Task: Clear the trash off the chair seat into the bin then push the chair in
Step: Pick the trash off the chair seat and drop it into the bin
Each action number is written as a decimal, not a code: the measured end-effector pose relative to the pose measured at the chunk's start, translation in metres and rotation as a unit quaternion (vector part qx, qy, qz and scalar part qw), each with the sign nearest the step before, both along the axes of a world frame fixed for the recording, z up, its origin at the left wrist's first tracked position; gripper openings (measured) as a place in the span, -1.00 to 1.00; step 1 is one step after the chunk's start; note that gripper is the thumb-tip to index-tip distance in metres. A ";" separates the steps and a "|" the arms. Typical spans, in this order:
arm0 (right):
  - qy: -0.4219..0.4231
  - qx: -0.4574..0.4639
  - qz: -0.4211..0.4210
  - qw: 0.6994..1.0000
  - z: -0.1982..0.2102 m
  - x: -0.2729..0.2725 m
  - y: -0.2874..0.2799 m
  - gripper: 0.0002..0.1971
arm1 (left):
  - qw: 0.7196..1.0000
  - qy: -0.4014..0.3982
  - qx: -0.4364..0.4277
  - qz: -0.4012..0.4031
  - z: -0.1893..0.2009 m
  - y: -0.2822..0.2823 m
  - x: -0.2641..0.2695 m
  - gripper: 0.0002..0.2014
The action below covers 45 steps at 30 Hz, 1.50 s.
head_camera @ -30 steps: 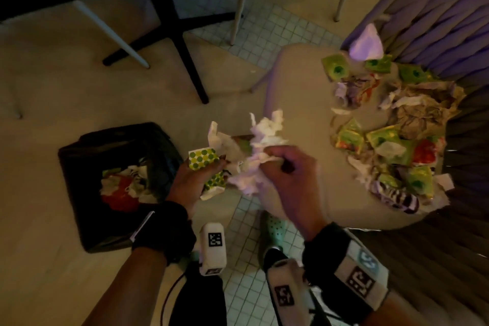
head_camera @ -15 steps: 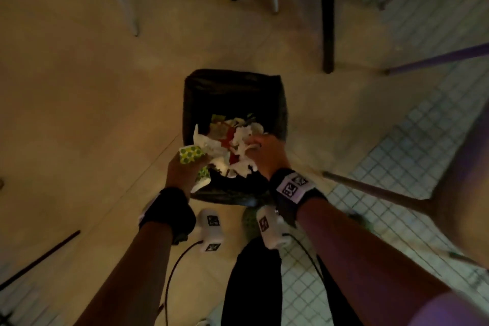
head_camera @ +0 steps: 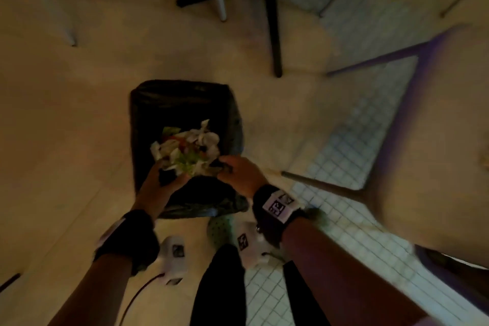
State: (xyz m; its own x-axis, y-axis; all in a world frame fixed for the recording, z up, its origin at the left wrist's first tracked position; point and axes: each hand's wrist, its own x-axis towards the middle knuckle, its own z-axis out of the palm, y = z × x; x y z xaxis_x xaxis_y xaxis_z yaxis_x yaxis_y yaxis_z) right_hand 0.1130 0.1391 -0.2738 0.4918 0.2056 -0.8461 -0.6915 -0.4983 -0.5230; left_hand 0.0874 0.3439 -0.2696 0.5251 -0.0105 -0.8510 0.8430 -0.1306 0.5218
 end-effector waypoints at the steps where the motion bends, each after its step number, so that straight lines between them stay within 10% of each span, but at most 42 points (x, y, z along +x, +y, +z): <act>1: 0.001 0.016 -0.055 0.998 0.012 -0.006 -0.018 -0.55 | 1.000 -0.001 0.006 -0.019 0.005 -0.011 0.001 -0.34; 9: -0.153 -0.066 -0.327 0.930 0.140 -0.032 -0.272 -0.72 | 0.976 -0.120 -0.002 -0.182 0.059 -0.191 0.030 -0.65; 16: -0.135 -0.404 -0.159 0.891 0.135 -0.066 -0.462 -0.32 | 0.945 -0.174 -0.104 -0.258 0.094 -0.390 0.038 -0.76; 20: -0.150 -0.360 -0.057 0.919 0.105 -0.066 -0.490 -0.20 | 0.943 -0.144 -0.119 -0.276 0.093 -0.468 0.021 -0.81; 28: -0.216 -0.333 -0.108 0.911 0.080 -0.050 -0.509 -0.27 | 0.945 -0.115 -0.071 -0.299 0.085 -0.540 0.005 -0.79; 33: -0.185 -0.378 -0.094 0.902 0.080 -0.050 -0.519 -0.61 | 0.952 -0.106 -0.058 -0.282 0.085 -0.558 0.007 -0.77; 45: -0.164 -0.076 -0.185 0.966 0.161 -0.068 -0.531 -0.75 | 0.947 -0.023 -0.236 -0.217 0.121 -0.580 0.014 -0.76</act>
State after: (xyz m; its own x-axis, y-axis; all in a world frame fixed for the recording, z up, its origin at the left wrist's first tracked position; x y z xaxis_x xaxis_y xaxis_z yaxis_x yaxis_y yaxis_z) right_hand 0.0452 -0.3919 -0.1125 0.7549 -0.1503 -0.6385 -0.6462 -0.3371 -0.6847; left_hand 0.1011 -0.2358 -0.1482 0.4195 -0.6080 -0.6741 0.7388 -0.2028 0.6426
